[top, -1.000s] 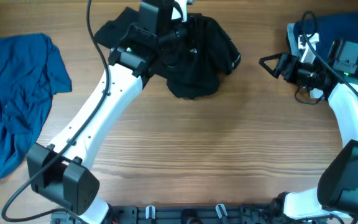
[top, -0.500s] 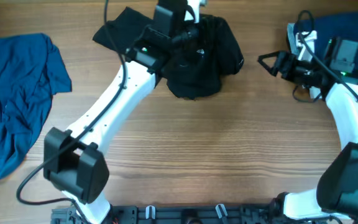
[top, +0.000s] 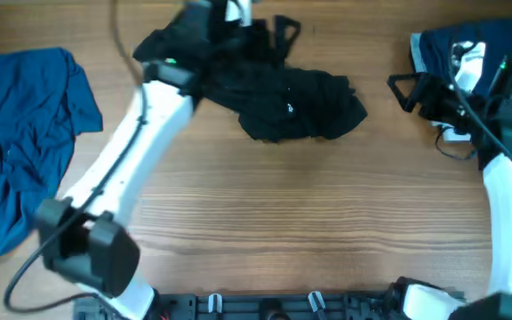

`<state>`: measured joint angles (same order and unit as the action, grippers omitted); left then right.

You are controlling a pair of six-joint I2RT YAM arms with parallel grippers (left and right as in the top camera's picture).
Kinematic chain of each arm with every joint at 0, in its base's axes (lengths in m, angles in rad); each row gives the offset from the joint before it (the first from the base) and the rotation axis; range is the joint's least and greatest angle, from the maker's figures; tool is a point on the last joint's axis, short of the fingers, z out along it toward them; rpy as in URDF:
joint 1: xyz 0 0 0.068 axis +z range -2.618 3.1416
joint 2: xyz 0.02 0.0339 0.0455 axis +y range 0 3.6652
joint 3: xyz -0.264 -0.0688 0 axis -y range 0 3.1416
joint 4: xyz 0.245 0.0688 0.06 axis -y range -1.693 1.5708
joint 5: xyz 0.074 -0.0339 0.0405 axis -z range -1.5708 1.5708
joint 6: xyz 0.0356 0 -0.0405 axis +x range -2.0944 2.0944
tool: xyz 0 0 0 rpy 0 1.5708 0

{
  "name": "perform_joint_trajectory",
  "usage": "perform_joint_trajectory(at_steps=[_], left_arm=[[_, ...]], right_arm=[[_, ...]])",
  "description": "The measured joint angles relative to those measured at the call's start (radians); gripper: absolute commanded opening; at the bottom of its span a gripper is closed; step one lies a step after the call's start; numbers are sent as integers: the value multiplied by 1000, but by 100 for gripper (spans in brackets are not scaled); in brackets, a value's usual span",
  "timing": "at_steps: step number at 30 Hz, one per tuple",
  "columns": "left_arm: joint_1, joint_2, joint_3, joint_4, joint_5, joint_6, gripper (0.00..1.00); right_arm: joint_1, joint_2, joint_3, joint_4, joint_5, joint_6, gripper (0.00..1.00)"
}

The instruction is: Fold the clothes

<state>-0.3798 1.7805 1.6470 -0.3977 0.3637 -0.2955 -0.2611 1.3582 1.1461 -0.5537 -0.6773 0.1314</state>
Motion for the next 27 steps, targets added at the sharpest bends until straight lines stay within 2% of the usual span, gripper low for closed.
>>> perform_joint_trajectory(at_steps=[2, 5, 8, 11, 14, 18, 21, 27], left_arm=[[84, -42, 2, -150, -36, 72, 100], [216, -45, 2, -222, -118, 162, 100], [283, 2, 2, -177, -152, 240, 100], [320, 108, 2, -108, -167, 338, 100], [343, 219, 2, -39, -213, 386, 100], [383, 327, 2, -25, -241, 400, 100], [417, 366, 2, -8, -256, 404, 100], [493, 391, 2, 37, -270, 407, 100]], right_arm=[[102, -12, 0, -12, 37, 7, 86], [326, 0, 0, 31, 193, 58, 86], [543, 66, 1, 107, 402, 138, 86], [664, 187, 1, 145, 537, 181, 85], [678, 325, 1, 180, 594, 198, 84], [678, 453, 1, 191, 612, 216, 78], [695, 473, 1, 175, 618, 229, 71], [789, 474, 1, 179, 634, 250, 64]])
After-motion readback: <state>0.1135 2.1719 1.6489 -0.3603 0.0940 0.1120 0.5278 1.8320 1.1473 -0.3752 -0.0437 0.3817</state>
